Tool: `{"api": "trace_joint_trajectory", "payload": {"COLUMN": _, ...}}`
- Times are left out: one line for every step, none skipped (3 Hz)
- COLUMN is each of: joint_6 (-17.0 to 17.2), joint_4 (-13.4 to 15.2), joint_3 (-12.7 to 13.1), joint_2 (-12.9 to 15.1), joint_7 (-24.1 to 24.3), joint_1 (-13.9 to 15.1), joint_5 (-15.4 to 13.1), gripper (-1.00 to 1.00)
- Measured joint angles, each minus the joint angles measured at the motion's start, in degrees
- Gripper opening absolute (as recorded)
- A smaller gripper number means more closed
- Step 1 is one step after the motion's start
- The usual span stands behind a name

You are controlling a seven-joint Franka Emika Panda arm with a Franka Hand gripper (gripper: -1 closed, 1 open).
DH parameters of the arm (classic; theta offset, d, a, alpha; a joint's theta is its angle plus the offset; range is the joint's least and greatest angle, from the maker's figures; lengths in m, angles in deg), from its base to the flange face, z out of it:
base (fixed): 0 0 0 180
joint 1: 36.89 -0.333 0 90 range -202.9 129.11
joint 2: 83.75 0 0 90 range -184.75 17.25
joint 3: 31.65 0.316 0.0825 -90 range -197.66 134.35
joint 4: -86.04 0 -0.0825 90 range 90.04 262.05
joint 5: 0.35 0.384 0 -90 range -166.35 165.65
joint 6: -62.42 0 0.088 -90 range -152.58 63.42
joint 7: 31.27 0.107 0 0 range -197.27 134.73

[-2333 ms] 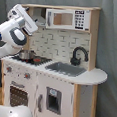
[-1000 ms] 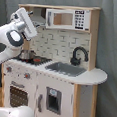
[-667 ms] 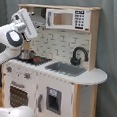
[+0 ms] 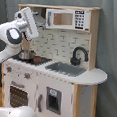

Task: Play with the kitchen

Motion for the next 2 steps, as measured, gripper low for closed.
{"api": "trace_joint_trajectory", "payload": {"joint_6": 0.59, "joint_4": -0.27, "joint_3": -0.09, "joint_2": 0.02, "joint_7": 0.24, "joint_1": 0.25, "joint_5": 0.00, "gripper": -1.00}}
{"api": "trace_joint_trajectory", "payload": {"joint_6": 5.12, "joint_4": -2.98, "joint_3": -0.27, "joint_2": 0.03, "joint_7": 2.42, "joint_1": 2.83, "joint_5": 0.00, "gripper": -1.00}}
